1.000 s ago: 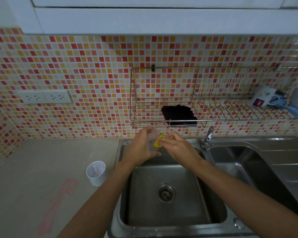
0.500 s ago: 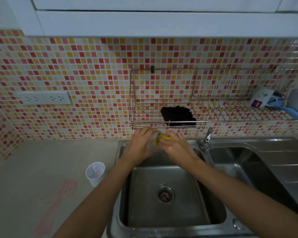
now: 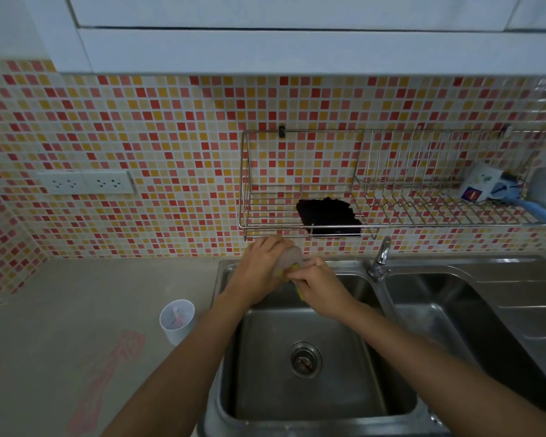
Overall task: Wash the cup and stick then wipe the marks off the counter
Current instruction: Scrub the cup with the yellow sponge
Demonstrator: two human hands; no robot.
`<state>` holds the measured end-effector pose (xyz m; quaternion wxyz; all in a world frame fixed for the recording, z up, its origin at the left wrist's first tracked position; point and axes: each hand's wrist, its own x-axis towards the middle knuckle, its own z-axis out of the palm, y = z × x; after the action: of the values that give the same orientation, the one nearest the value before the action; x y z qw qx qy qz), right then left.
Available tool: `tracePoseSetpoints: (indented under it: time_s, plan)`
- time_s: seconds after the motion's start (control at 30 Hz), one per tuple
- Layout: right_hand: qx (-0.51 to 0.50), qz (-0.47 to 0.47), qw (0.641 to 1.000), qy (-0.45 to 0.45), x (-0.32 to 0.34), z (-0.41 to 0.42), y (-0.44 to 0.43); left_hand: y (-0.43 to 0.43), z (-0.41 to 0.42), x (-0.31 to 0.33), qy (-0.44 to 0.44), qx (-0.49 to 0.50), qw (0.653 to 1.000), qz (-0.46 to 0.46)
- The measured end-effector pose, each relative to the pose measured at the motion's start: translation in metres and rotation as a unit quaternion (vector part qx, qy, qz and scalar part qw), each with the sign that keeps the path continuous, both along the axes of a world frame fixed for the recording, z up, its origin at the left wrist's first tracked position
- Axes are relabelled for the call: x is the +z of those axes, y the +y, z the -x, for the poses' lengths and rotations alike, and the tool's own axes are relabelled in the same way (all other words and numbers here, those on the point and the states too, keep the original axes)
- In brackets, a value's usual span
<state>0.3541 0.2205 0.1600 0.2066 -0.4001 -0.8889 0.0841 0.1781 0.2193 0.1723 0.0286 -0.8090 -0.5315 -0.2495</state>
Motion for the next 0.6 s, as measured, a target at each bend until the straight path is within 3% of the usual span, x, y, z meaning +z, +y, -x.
tracePoseSetpoints:
  time_s: [0.07,0.2,0.33,0.43,0.6]
  plan:
    - [0.015,-0.016,0.999,-0.025,0.002,-0.001,0.001,-0.003,-0.001,-0.003,-0.001,-0.004,1.000,0.000]
    - [0.004,-0.136,0.989,-0.055,0.003,-0.012,0.005,-0.003,-0.001,-0.001,-0.019,-0.008,0.999,0.027]
    - [0.058,-0.076,0.994,-0.044,0.005,-0.022,-0.001,-0.005,0.009,-0.004,-0.047,0.002,0.996,0.082]
    - [0.074,-0.094,0.991,-0.059,0.006,-0.027,-0.003,-0.007,0.013,-0.001,-0.075,-0.011,0.990,0.117]
    - [0.049,-0.134,0.990,-0.007,0.014,-0.021,-0.002,-0.009,0.006,0.012,-0.124,-0.029,0.982,0.137]
